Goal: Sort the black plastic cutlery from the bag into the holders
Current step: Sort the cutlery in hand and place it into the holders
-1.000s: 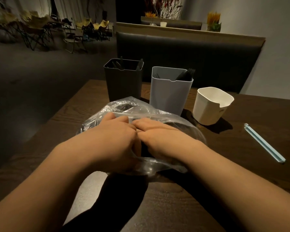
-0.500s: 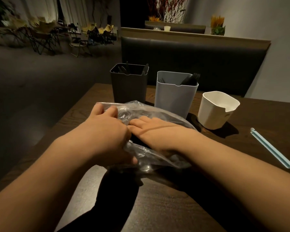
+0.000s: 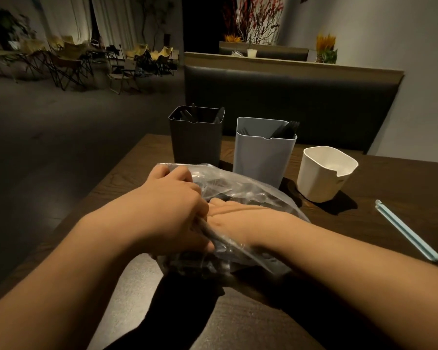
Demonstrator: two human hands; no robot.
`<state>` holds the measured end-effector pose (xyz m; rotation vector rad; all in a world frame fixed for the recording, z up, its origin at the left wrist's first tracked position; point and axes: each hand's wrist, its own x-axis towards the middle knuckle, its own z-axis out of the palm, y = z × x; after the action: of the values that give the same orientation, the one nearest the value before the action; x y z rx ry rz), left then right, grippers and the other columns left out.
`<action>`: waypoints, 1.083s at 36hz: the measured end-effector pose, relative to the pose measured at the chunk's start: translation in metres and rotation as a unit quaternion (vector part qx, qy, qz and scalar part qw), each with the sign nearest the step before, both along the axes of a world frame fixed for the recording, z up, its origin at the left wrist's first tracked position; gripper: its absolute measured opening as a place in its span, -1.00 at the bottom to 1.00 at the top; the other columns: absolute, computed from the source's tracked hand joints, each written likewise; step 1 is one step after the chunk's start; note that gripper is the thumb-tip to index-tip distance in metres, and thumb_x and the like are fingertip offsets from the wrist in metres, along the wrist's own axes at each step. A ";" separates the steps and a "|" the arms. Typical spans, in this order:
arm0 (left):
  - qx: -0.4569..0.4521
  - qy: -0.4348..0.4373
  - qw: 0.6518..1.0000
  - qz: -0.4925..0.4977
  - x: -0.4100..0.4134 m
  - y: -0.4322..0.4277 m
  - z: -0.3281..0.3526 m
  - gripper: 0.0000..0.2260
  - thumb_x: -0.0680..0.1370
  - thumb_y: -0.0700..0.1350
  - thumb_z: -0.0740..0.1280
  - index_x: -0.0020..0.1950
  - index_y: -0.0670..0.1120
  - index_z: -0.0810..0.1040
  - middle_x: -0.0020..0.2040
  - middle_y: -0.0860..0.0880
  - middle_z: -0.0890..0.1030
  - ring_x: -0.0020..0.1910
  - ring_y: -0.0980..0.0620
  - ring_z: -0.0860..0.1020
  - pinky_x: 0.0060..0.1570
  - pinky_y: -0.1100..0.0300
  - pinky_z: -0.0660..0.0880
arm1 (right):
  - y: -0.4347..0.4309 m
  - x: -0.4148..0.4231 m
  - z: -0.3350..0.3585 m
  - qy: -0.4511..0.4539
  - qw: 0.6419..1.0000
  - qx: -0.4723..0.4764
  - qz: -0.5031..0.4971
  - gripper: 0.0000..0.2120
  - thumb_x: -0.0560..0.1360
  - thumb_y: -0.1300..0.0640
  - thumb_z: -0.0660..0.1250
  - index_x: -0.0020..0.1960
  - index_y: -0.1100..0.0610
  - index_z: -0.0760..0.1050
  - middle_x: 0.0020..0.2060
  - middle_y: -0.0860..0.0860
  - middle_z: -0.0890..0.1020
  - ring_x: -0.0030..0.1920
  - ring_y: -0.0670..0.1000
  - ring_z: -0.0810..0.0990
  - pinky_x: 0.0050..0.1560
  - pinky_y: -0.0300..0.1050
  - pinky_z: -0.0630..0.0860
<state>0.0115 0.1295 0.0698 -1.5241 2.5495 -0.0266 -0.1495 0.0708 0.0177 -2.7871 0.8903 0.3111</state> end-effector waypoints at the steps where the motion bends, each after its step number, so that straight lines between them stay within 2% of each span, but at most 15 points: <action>1: -0.001 0.002 1.000 -0.004 -0.001 0.001 0.002 -0.51 0.45 0.45 0.21 0.24 0.23 0.57 0.22 0.25 0.46 0.38 0.13 0.15 0.41 0.01 0.00 | 0.003 -0.001 0.002 0.006 1.000 0.005 -0.018 -0.50 0.60 -0.15 0.24 0.46 0.04 0.31 0.39 0.06 0.38 0.38 0.08 0.33 0.38 0.09 0.30; 3: 0.002 0.004 1.000 -0.009 -0.004 0.004 0.003 -0.53 0.46 0.45 0.22 0.23 0.22 0.57 0.22 0.25 0.46 0.38 0.14 0.15 0.43 0.00 -0.01 | 0.005 -0.001 0.005 0.018 0.998 0.005 -0.054 -0.55 0.60 -0.12 0.26 0.41 0.07 0.37 0.34 0.08 0.43 0.35 0.10 0.38 0.34 0.06 0.32; 8: -0.003 0.012 1.000 -0.022 -0.007 0.009 0.006 -0.56 0.47 0.44 0.22 0.14 0.20 0.58 0.15 0.26 0.47 0.33 0.16 0.18 0.42 0.04 0.00 | 0.008 -0.003 0.009 0.061 0.997 -0.007 -0.044 -0.71 0.59 -0.08 0.27 0.22 0.06 0.52 0.18 0.05 0.57 0.21 0.09 0.47 0.28 0.12 0.43; 12: -0.030 0.036 0.998 -0.040 -0.006 0.012 0.011 -0.57 0.47 0.48 0.13 0.00 0.21 0.54 0.04 0.27 0.50 0.29 0.22 0.25 0.45 0.05 0.02 | 0.012 -0.005 0.023 0.045 0.995 0.021 -0.090 -0.74 0.64 0.04 0.24 0.24 0.14 0.54 0.16 0.09 0.59 0.21 0.11 0.53 0.29 0.01 0.42; 15: -0.085 0.084 0.990 -0.074 -0.007 0.013 0.012 -0.51 0.49 0.51 0.02 -0.17 0.17 0.49 -0.15 0.23 0.52 0.06 0.26 0.39 0.38 0.03 0.17 | 0.007 -0.008 0.029 0.073 0.994 0.029 -0.074 -0.81 0.62 0.04 0.27 0.16 0.08 0.55 0.03 -0.01 0.56 0.14 0.04 0.52 0.32 0.02 0.42; 18: -0.167 0.203 0.957 -0.123 -0.007 0.013 0.009 -0.54 0.55 0.44 0.06 -0.29 0.13 0.43 -0.33 0.18 0.46 -0.20 0.21 0.43 0.13 0.00 0.40 | 0.003 -0.012 0.047 0.066 0.991 0.068 -0.096 -0.91 0.59 0.11 0.31 0.08 -0.03 0.52 0.07 -0.04 0.53 0.26 0.08 0.50 0.32 0.04 0.42; 21: -0.218 0.273 0.925 -0.150 -0.009 0.010 0.006 -0.58 0.63 0.27 0.12 -0.28 0.07 0.49 -0.37 0.11 0.45 -0.29 0.06 0.44 -0.11 -0.02 0.44 | 0.006 -0.015 0.067 0.060 0.988 0.094 -0.110 -0.78 0.59 0.23 0.31 0.22 0.11 0.50 0.20 0.08 0.54 0.30 0.15 0.47 0.27 -0.03 0.39; 24: -0.263 0.330 0.889 -0.177 -0.012 0.008 0.008 -0.64 0.66 0.12 0.17 -0.30 0.03 0.46 -0.37 0.07 0.44 -0.33 0.00 0.39 -0.22 -0.04 0.40 | 0.004 -0.018 0.078 0.042 0.989 0.095 -0.108 -0.85 0.54 0.15 0.37 0.01 -0.06 0.45 -0.10 -0.14 0.48 0.08 0.02 0.46 0.05 -0.14 0.36; 26: -0.287 0.374 0.860 -0.195 -0.015 0.008 0.010 -0.72 0.66 0.03 0.19 -0.25 0.10 0.39 -0.36 0.08 0.40 -0.35 0.00 0.37 -0.26 -0.03 0.38 | 0.003 -0.021 0.085 0.026 0.985 0.111 -0.128 -0.72 0.47 0.10 0.44 0.15 -0.01 0.50 0.01 -0.08 0.52 0.09 0.01 0.50 0.13 -0.07 0.47; 29: -0.318 0.434 0.820 -0.196 -0.020 0.007 0.012 -0.73 0.66 -0.07 0.20 -0.25 0.08 0.35 -0.39 0.06 0.35 -0.39 0.01 0.33 -0.31 0.08 0.31 | 0.002 -0.028 0.093 -0.008 0.972 0.154 -0.177 -0.44 0.44 0.18 0.48 0.40 0.07 0.43 0.25 0.06 0.54 0.20 0.10 0.57 0.25 0.08 0.55; 31: -0.330 0.474 0.796 -0.183 -0.024 0.006 0.012 -0.69 0.66 -0.12 0.20 -0.28 0.07 0.32 -0.41 0.09 0.29 -0.41 0.07 0.31 -0.31 0.19 0.24 | 0.004 -0.032 0.094 -0.032 0.959 0.209 -0.191 -0.49 0.43 0.26 0.50 0.34 0.09 0.47 0.21 0.09 0.58 0.16 0.13 0.62 0.15 0.03 0.62; 33: -0.322 0.514 0.777 -0.171 -0.030 0.004 0.011 -0.65 0.66 -0.15 0.19 -0.29 0.13 0.26 -0.40 0.16 0.26 -0.40 0.21 0.28 -0.31 0.28 0.20 | 0.003 -0.036 0.092 -0.034 0.947 0.246 -0.204 -0.65 0.42 0.32 0.50 0.09 0.02 0.51 0.02 0.03 0.63 -0.06 0.04 0.67 -0.16 -0.17 0.66; 35: -0.314 0.528 0.772 -0.163 -0.035 0.001 0.008 -0.65 0.66 -0.15 0.19 -0.28 0.17 0.26 -0.38 0.20 0.26 -0.40 0.25 0.28 -0.31 0.29 0.19 | 0.001 -0.037 0.091 -0.026 0.951 0.228 -0.205 -0.69 0.40 0.28 0.53 -0.03 -0.01 0.49 -0.12 -0.05 0.62 -0.28 -0.14 0.64 -0.35 -0.32 0.59; 37: -0.318 0.516 0.779 -0.161 -0.037 -0.001 0.003 -0.67 0.66 -0.13 0.19 -0.30 0.09 0.29 -0.40 0.14 0.27 -0.41 0.18 0.29 -0.33 0.18 0.22 | -0.001 -0.037 0.093 -0.013 0.955 0.208 -0.211 -0.73 0.39 0.24 0.55 0.02 0.07 0.56 -0.11 0.02 0.68 -0.25 -0.08 0.69 -0.20 -0.18 0.66; 39: -0.329 0.490 0.791 -0.163 -0.038 -0.003 0.000 -0.68 0.66 -0.12 0.19 -0.30 0.04 0.36 -0.40 0.07 0.31 -0.40 0.06 0.30 -0.35 0.08 0.26 | -0.005 -0.038 0.098 0.004 0.960 0.177 -0.218 -0.77 0.39 0.21 0.56 -0.04 0.04 0.58 -0.14 0.04 0.69 -0.18 0.02 0.71 -0.12 -0.06 0.67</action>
<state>-0.0263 0.1263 0.0695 -1.4742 3.9650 -0.2574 -0.1878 0.0658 0.1155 -2.1973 1.2744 0.3660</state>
